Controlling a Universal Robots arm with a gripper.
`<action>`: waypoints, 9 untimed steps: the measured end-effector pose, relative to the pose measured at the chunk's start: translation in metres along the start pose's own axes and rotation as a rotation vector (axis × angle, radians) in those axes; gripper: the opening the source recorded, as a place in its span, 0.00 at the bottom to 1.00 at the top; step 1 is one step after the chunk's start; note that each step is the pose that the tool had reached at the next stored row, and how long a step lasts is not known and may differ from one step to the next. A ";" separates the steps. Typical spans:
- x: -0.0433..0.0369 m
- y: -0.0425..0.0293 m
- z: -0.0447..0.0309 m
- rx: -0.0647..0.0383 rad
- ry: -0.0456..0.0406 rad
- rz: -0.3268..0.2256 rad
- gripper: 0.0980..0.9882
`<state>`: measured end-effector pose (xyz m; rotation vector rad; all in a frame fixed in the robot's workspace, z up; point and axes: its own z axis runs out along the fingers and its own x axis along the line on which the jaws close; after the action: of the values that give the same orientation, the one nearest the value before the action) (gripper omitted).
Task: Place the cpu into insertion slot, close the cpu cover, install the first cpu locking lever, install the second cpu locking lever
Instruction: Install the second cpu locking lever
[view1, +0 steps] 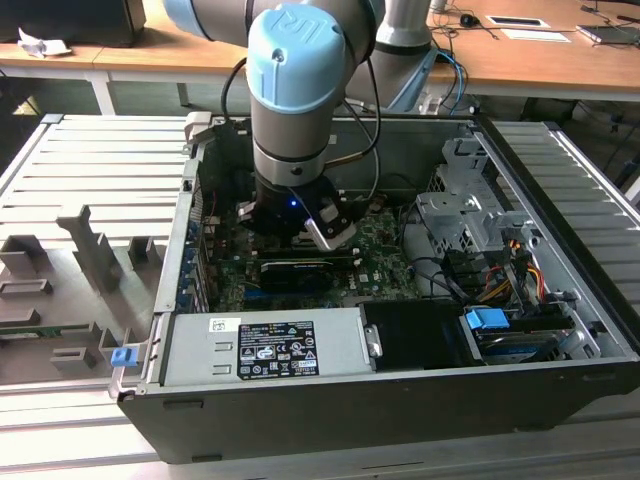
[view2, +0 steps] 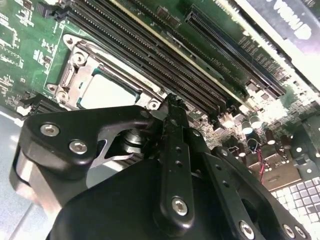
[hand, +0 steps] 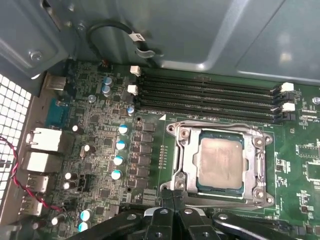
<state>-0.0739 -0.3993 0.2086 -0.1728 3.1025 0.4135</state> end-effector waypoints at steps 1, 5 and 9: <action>0.0002 -0.0006 0.0015 -0.008 -0.0009 0.000 0.01; 0.0012 -0.0024 0.0059 -0.022 -0.0024 0.000 0.01; 0.0031 -0.0035 0.0105 -0.035 -0.0036 -0.002 0.01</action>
<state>-0.0767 -0.4002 0.1976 -0.1745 3.0927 0.4685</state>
